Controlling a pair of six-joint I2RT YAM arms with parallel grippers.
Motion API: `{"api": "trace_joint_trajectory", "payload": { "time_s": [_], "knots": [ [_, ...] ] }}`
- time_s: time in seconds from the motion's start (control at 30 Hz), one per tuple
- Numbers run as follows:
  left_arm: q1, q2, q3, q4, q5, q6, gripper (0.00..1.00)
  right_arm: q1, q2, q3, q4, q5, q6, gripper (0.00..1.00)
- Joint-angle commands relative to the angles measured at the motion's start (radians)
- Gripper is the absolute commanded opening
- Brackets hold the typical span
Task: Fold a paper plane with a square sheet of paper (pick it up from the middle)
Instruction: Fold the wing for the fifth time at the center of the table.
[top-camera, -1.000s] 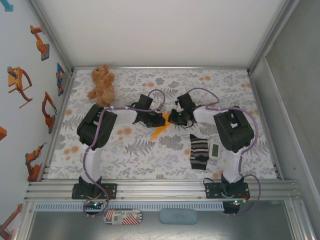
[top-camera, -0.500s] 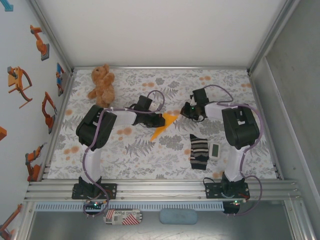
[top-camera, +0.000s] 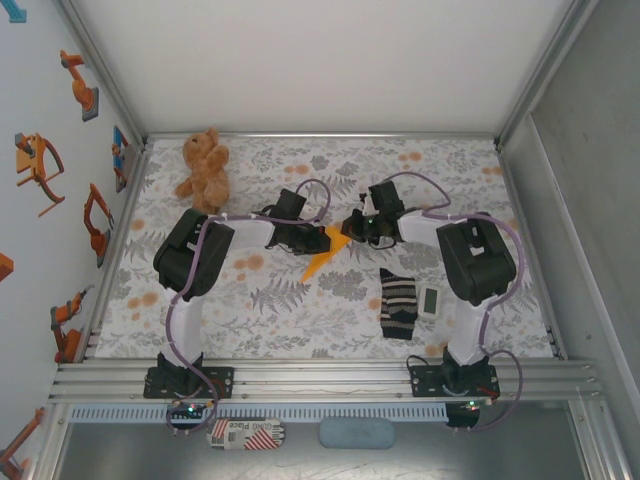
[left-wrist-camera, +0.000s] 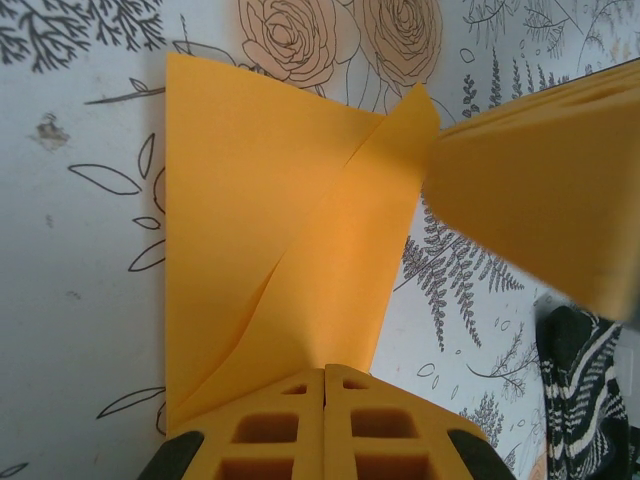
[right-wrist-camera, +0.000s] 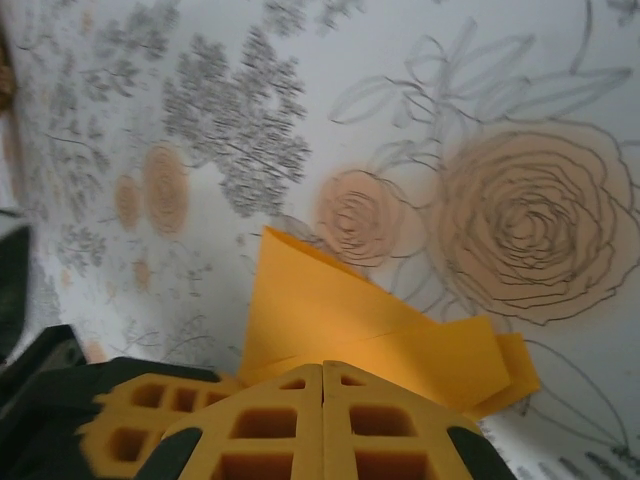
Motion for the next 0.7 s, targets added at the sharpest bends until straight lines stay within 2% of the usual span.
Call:
{"api": "trace_joint_trajectory", "payload": {
  "time_s": [0.0, 0.17, 0.33, 0.67],
  "knots": [
    [0.007, 0.033, -0.02, -0.156, -0.099, 0.009, 0.0, -0.004, 0.037, 0.039, -0.014, -0.016, 0.014, 0.0],
    [0.008, -0.012, 0.013, -0.144, -0.067, 0.001, 0.0, -0.004, 0.068, 0.046, -0.08, 0.019, -0.013, 0.0],
    [0.007, -0.068, 0.017, -0.043, 0.003, -0.022, 0.05, -0.005, 0.089, 0.041, -0.119, 0.049, -0.024, 0.0],
    [-0.008, 0.027, 0.073, 0.011, 0.059, -0.057, 0.0, -0.005, 0.111, 0.035, -0.122, 0.046, -0.02, 0.0]
  ]
}}
